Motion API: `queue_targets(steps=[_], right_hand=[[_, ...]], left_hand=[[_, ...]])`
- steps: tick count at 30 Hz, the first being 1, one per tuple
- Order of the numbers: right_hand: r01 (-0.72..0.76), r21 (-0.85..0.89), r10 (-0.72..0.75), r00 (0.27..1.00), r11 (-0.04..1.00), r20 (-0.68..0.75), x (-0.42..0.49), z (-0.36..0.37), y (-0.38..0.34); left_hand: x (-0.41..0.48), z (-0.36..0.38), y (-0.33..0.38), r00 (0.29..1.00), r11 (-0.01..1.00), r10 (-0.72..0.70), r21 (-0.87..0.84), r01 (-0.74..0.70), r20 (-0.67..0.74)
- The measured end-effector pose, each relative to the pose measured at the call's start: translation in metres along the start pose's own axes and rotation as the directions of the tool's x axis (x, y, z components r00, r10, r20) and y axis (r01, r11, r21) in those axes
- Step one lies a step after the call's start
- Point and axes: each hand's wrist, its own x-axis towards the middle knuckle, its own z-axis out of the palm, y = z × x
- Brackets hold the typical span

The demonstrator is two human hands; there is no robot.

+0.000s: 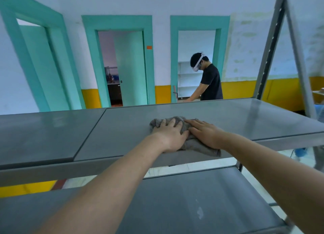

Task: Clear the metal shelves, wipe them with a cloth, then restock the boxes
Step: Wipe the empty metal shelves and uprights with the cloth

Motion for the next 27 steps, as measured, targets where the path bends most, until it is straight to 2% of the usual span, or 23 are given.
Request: queue_targets(steps=[13, 22, 25, 27], right_hand=[[0.023, -0.007, -0.023, 0.999, 1.000, 0.038, 0.122, -0.015, 0.077], [0.082, 0.051, -0.085, 0.994, 0.995, 0.063, 0.219, -0.021, 0.133], [0.097, 0.061, -0.101, 0.993, 0.993, 0.061, 0.239, -0.021, 0.143], [0.097, 0.065, -0.101, 0.993, 0.993, 0.058, 0.246, -0.020, 0.146]], left_hand=[[0.144, -0.005, -0.004, 0.999, 0.999, -0.034, 0.014, 0.035, -0.025], [0.265, 0.006, -0.030, 0.998, 0.992, -0.034, 0.116, 0.039, -0.049], [0.287, 0.007, -0.033, 0.991, 0.997, -0.055, 0.046, 0.061, -0.120], [0.291, 0.004, -0.034, 0.993, 0.995, -0.083, 0.047, 0.087, -0.078]])
